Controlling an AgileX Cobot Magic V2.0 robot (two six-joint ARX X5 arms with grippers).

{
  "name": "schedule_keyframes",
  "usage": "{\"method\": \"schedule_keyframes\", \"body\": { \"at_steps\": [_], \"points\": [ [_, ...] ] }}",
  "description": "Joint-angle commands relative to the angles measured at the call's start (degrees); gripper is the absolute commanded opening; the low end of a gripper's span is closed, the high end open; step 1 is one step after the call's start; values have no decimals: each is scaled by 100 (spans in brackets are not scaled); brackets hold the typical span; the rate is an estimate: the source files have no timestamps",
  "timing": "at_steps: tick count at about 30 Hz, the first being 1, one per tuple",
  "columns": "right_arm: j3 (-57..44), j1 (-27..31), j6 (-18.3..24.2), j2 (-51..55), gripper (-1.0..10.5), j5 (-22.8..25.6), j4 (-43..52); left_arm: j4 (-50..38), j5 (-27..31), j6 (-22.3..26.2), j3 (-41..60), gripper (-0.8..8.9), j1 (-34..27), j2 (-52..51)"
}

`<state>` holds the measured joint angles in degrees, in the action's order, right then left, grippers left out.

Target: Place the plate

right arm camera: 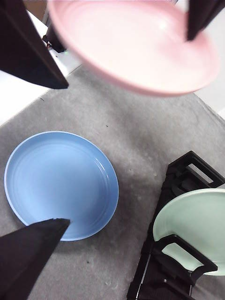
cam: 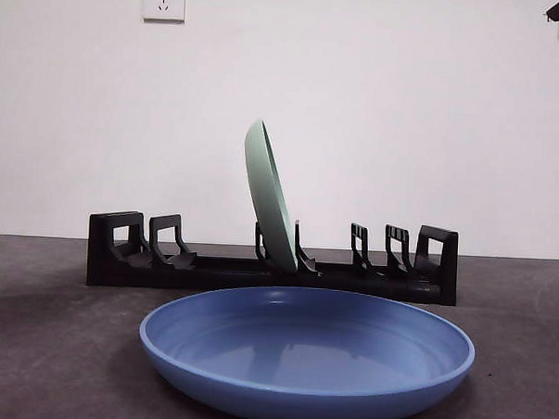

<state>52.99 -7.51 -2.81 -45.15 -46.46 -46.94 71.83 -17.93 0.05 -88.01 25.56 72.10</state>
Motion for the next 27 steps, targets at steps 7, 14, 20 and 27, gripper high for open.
{"method": "schedule_keyframes", "body": {
  "at_steps": [7,14,20,27],
  "points": [
    [24,-22,-17,-48,443,-2,61,-1458,-640,37,1528,5,66,-52],
    [24,-22,-17,-48,443,-2,63,-2645,-658,-33,2553,5,184,118],
    [24,-22,-17,-48,443,-2,63,-3512,-658,-258,2964,5,337,415],
    [24,-22,-17,-48,443,-2,63,-4221,-651,-577,2964,5,455,1082]
  ]
}}
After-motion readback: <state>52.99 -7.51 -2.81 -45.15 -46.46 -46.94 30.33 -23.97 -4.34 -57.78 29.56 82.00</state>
